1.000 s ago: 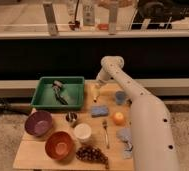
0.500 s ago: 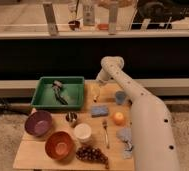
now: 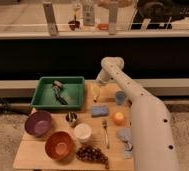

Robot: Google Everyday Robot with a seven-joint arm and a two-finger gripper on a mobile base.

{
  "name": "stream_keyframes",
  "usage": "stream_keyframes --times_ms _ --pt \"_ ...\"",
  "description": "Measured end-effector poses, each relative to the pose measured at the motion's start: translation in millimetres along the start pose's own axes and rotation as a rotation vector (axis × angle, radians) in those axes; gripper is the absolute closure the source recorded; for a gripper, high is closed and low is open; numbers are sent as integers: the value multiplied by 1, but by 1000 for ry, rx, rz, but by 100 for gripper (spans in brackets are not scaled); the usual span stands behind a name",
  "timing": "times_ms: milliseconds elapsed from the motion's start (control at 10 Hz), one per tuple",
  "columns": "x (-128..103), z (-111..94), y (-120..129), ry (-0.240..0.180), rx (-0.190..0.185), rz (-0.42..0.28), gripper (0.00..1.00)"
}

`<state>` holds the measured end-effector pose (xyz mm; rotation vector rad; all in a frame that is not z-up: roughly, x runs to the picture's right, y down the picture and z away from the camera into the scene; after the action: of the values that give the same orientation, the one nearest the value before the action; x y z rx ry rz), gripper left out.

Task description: Place banana in metal cup

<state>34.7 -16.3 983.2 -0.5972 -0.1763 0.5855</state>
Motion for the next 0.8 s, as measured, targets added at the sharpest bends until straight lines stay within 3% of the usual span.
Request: stream_keyframes --times_ms 300,500,800 --pt "1 -5 -1 0 0 11 23" --pt "0 2 1 0 -6 15 37" --pt "1 4 1 -1 -8 23 26"
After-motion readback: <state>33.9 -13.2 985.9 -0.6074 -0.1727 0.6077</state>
